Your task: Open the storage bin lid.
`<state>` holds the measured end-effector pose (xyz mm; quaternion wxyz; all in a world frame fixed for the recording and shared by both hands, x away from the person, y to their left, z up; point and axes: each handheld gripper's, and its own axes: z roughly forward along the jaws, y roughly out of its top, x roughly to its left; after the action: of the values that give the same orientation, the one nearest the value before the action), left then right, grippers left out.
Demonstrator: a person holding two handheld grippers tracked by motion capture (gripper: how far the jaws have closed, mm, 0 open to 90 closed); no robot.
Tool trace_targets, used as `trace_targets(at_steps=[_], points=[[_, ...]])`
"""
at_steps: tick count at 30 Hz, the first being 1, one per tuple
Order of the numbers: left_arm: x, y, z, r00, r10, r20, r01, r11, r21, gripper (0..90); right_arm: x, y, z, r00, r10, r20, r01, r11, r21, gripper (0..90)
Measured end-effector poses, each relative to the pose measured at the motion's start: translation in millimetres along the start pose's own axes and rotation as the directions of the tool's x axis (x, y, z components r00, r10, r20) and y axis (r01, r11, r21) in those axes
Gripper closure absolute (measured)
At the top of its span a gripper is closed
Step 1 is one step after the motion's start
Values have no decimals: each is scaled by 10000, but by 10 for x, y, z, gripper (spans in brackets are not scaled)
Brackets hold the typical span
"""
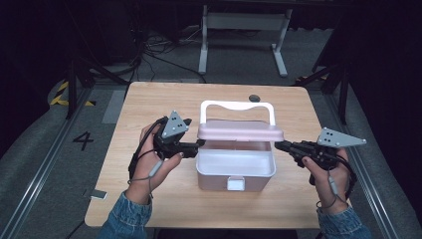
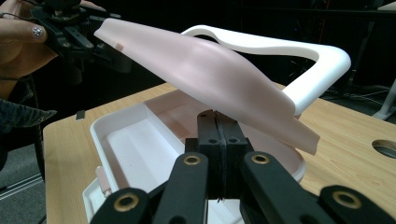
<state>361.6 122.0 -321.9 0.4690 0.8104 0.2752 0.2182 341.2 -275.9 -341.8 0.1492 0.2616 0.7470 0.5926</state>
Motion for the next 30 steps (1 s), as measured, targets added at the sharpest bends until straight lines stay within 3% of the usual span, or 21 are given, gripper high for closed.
trace_targets(at_steps=[7, 13, 19, 30], points=[[-30, 36, 64, 9991, 411, 93, -410, 9991, -104, 283, -7, -5, -9, 9998, 174, -35, -174, 9998, -20, 900], [-44, 83, 111, 9977, 678, -18, -678, 9955, -655, 309, -14, -20, -35, 9997, 233, 3, -233, 9997, 39, 900], [-58, 114, 160, 9963, 848, 164, -830, 9925, -894, 329, -23, -28, -101, 9993, 342, 146, -342, 9994, -52, 894], [-53, 145, 202, 9951, 789, 592, -717, 9908, -1151, 449, -21, -29, -223, 9985, 442, 325, -439, 9990, -96, 873]])
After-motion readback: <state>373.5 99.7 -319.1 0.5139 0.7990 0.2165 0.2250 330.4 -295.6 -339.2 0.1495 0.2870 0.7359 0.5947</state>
